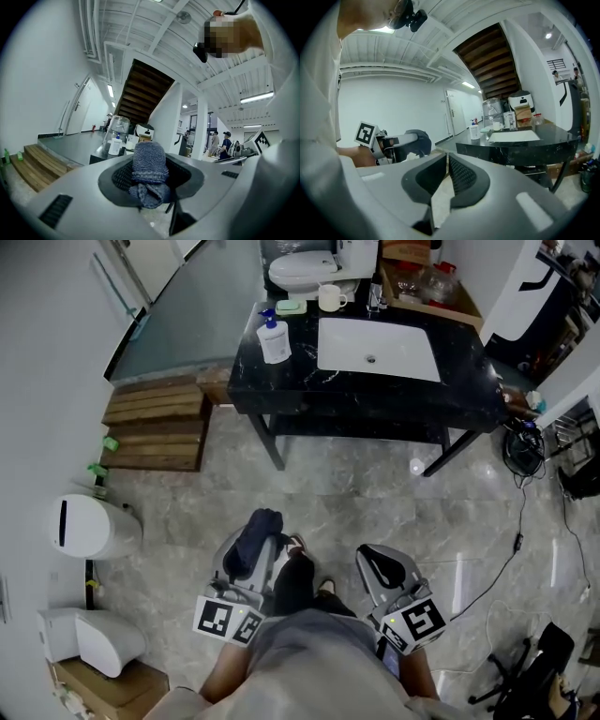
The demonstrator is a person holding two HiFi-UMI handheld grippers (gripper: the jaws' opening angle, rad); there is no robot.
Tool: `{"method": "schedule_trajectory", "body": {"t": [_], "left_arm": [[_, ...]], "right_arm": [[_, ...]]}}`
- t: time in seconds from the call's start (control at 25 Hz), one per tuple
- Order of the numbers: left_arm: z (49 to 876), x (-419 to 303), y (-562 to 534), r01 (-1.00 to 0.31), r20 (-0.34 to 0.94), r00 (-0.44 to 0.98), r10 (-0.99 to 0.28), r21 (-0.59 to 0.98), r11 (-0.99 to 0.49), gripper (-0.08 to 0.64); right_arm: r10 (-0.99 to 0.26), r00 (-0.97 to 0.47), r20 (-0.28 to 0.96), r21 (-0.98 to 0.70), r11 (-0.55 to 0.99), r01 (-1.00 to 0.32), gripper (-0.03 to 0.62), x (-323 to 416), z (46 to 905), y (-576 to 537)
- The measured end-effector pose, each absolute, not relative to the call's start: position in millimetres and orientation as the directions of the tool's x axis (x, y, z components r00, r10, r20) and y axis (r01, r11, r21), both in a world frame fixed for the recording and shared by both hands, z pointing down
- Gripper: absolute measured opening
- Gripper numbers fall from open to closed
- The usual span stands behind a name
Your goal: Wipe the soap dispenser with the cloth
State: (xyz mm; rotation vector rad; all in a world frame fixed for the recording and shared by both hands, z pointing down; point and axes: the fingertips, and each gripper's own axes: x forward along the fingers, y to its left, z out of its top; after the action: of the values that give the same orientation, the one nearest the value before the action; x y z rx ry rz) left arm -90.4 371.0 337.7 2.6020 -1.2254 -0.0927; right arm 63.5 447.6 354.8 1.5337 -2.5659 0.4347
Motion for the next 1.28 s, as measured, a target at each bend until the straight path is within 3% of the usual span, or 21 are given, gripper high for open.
{"method": "schedule_trajectory", "body": {"t": [0.52,1.28], "left_arm": [[343,-98,277,-0.74,0.05,0.64,-0.767,0.309,-0.598,0.152],[313,-130,195,-0.677,-0.101,0.671,-0.735,0.321,-0.662,0.152]], "right_arm": [[-0.806,-0.524,0.276,-0.177,0.493,-0.852,0.002,44,353,355],[-0.807,-0.539,0.244,-0.049,0.544,-0.837,0.002,-8,314,256]]}}
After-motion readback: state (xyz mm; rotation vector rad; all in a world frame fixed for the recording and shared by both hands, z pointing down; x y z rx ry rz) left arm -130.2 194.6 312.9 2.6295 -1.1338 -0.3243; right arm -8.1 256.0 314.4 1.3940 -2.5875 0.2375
